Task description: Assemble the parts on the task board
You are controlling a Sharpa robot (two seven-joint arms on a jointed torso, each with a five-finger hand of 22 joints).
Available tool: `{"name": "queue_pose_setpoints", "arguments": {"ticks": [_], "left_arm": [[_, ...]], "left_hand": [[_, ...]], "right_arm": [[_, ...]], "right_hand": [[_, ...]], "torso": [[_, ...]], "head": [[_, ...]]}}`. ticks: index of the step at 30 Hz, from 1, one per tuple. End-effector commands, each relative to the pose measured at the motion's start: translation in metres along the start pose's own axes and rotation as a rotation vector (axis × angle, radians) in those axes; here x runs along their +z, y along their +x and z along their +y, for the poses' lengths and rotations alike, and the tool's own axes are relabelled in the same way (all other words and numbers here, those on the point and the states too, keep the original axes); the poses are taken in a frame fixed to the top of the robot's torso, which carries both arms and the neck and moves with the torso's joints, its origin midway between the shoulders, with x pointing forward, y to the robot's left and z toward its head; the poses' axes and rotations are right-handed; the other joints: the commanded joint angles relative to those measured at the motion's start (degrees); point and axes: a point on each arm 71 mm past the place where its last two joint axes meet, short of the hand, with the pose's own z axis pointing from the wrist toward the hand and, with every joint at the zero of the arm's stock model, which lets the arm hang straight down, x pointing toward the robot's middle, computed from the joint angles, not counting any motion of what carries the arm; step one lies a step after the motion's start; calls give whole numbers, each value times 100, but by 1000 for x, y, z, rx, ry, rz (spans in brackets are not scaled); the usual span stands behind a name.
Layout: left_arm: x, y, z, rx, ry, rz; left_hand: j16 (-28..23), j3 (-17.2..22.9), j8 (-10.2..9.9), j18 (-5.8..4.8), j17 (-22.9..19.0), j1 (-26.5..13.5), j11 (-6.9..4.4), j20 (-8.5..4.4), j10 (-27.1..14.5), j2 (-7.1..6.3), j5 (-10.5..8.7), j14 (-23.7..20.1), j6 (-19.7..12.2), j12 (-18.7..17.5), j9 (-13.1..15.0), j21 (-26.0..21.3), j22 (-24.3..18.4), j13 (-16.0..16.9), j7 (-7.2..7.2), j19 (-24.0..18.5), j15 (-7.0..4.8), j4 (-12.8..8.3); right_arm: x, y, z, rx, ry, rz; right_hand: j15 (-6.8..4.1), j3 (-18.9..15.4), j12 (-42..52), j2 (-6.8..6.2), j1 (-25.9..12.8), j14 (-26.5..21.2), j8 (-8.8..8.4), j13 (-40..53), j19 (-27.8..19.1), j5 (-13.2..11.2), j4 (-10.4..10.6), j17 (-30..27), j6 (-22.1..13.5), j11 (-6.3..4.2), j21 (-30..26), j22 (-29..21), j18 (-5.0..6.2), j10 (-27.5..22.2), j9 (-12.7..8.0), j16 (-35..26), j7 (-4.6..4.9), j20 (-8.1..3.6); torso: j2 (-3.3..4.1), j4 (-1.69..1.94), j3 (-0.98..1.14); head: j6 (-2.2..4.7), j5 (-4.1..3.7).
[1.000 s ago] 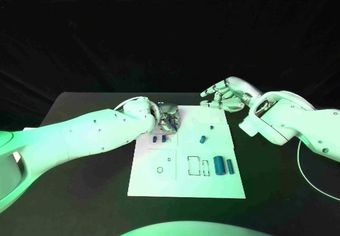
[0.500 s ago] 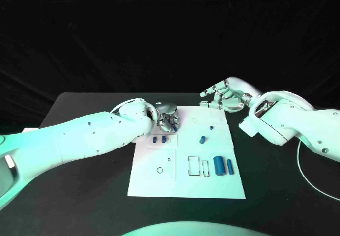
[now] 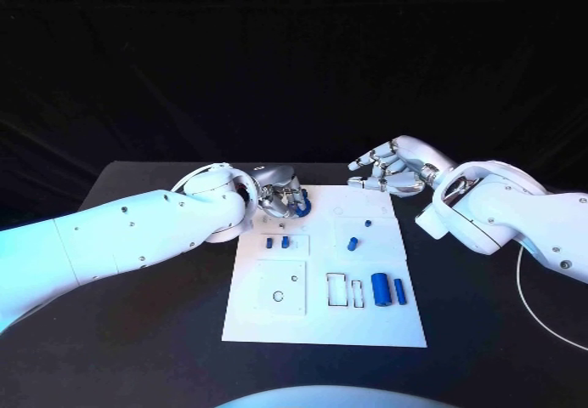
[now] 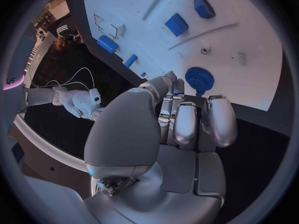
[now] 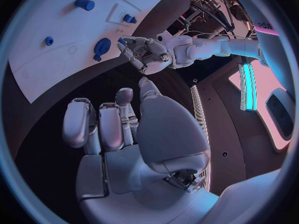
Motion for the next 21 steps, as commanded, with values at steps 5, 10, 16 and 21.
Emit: {"name": "queue_pose_setpoints", "arguments": {"ticks": [5, 10, 16, 21], "left_arm": [[-9, 0, 13, -39, -34, 55], [-13, 3, 24, -40, -61, 77], [-15, 5, 31, -35, -82, 91], [-14, 6, 32, -33, -92, 103]], "left_hand": [[-19, 41, -6, -73, -28, -94, 9, -10, 47, -24, -1, 112, 39, -49, 7, 22, 262, 3, -3, 176, -27, 2], [-16, 41, -11, -72, -31, -118, 8, -9, 52, -35, -6, 111, 43, -59, 4, 18, 261, 7, -5, 173, -28, -2], [-20, 39, -15, -73, -44, -137, 6, -9, 57, -45, -10, 109, 47, -66, 3, 25, 268, 10, -8, 173, -28, -5], [-21, 37, -17, -73, -50, -148, 4, -9, 60, -50, -11, 108, 49, -70, 2, 24, 269, 13, -11, 172, -29, -6]], "right_arm": [[0, 0, 0, 0, -8, 4], [0, 0, 0, 0, -8, 4], [0, 0, 0, 0, -7, 5], [0, 1, 1, 1, -9, 7]], "right_hand": [[-31, -31, 23, 47, 3, 170, 17, 4, 14, 39, -10, 4, 35, -5, 2, 10, 65, 23, 5, 22, 0, -11], [-31, -31, 23, 47, 3, 170, 17, 4, 14, 39, -10, 4, 35, -5, 2, 10, 65, 23, 5, 22, 0, -11], [-31, -31, 23, 47, 3, 170, 17, 4, 14, 39, -10, 4, 35, -5, 2, 10, 65, 23, 5, 22, 0, -11], [-31, -31, 23, 47, 3, 170, 17, 4, 14, 39, -10, 4, 35, -5, 2, 10, 65, 23, 5, 22, 0, -11]], "torso": [[8, 3, -6], [7, -2, -9], [10, -9, -7], [13, -11, -5]], "head": [[-4, 12], [-4, 24], [-13, 46], [-16, 49]]}}
